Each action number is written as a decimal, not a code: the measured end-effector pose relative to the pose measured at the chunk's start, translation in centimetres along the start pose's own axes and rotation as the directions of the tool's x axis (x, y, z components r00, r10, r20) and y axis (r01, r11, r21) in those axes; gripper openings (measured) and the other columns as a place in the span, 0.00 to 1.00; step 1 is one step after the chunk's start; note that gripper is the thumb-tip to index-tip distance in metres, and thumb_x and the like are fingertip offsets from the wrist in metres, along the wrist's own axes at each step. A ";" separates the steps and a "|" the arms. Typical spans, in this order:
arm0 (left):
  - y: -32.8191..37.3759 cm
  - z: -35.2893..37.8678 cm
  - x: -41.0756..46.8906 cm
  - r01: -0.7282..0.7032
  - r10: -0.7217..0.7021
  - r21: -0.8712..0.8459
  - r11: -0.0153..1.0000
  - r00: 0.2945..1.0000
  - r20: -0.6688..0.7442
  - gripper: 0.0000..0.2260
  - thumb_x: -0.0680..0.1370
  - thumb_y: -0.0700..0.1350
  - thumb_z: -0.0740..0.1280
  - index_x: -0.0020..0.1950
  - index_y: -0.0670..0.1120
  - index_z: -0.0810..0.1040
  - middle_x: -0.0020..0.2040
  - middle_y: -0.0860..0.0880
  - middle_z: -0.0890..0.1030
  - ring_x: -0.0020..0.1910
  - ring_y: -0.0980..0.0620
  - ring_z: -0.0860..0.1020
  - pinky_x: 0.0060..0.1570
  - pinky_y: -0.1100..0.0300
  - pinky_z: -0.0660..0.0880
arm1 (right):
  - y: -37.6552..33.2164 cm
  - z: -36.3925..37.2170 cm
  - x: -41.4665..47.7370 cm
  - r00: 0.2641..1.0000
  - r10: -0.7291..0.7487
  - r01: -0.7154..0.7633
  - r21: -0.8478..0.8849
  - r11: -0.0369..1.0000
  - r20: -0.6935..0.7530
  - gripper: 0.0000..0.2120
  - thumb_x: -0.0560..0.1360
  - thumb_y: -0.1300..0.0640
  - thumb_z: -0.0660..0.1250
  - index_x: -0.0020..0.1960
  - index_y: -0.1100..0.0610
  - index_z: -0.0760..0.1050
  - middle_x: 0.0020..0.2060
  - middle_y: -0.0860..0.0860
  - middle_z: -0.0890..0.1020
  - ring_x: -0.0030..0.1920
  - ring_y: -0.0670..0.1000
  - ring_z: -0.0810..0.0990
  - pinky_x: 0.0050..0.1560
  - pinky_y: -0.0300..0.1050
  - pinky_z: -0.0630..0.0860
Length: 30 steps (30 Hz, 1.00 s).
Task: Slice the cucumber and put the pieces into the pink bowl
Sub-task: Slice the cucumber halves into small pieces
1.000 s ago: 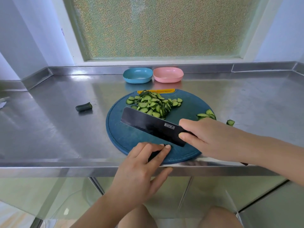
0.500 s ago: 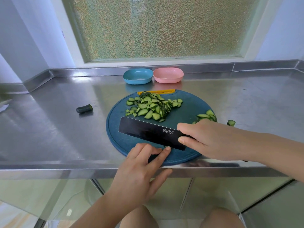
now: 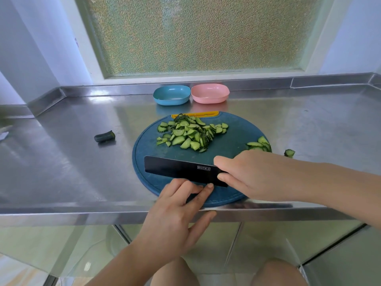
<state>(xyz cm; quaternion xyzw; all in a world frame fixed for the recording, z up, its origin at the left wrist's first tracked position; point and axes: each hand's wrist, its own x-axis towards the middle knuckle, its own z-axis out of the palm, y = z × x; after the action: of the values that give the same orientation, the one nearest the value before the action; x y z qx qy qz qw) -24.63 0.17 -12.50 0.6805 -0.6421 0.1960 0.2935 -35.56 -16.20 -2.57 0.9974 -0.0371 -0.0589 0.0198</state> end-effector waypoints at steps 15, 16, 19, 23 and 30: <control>1.4 -0.9 -0.3 0.175 -0.175 -0.074 0.982 0.985 0.002 0.22 0.77 0.58 0.61 0.66 0.45 0.75 0.53 0.54 0.69 0.52 0.58 0.69 0.54 0.63 0.69 | 0.6 -1.2 -1.7 0.973 0.200 -0.190 0.093 0.977 -0.117 0.10 0.79 0.51 0.59 0.48 0.49 0.57 0.34 0.45 0.71 0.31 0.45 0.67 0.35 0.45 0.66; 1.7 -1.2 -0.2 0.201 -0.204 -0.070 0.977 0.978 -0.047 0.21 0.77 0.58 0.61 0.66 0.48 0.73 0.53 0.54 0.69 0.53 0.59 0.68 0.55 0.61 0.68 | 0.7 -1.4 -2.1 0.971 0.200 -0.197 0.031 0.980 -0.129 0.11 0.79 0.52 0.60 0.48 0.49 0.55 0.34 0.46 0.71 0.30 0.45 0.66 0.34 0.45 0.66; 2.7 -2.0 0.8 0.253 -0.250 -0.004 0.967 0.954 -0.163 0.22 0.75 0.57 0.62 0.66 0.50 0.70 0.56 0.53 0.69 0.56 0.57 0.67 0.57 0.57 0.65 | 1.0 -1.9 -2.8 0.964 0.209 -0.226 -0.090 0.970 -0.163 0.17 0.78 0.52 0.61 0.46 0.48 0.50 0.32 0.46 0.68 0.28 0.46 0.64 0.33 0.46 0.68; 2.8 -2.4 3.1 0.293 -0.276 0.136 0.946 0.952 -0.134 0.29 0.74 0.61 0.60 0.71 0.48 0.66 0.67 0.47 0.66 0.65 0.48 0.65 0.67 0.54 0.60 | 1.3 -2.1 -2.8 0.963 0.143 -0.179 -0.144 0.973 -0.227 0.19 0.78 0.54 0.64 0.49 0.48 0.50 0.31 0.45 0.62 0.27 0.44 0.60 0.29 0.46 0.65; 2.9 -1.2 7.2 0.148 -0.180 0.350 0.925 0.982 0.061 0.36 0.68 0.70 0.56 0.72 0.54 0.62 0.74 0.41 0.60 0.72 0.37 0.58 0.69 0.42 0.54 | 0.5 -3.4 -2.3 0.961 0.059 -0.114 -0.197 0.974 -0.269 0.18 0.77 0.55 0.64 0.48 0.52 0.53 0.40 0.47 0.69 0.36 0.50 0.69 0.29 0.43 0.61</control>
<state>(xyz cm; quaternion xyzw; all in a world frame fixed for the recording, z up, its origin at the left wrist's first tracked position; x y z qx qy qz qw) -26.67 -4.52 -6.50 0.7809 -0.5515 0.2485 0.1557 -37.43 -16.40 1.06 0.9861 -0.0715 0.0703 0.1326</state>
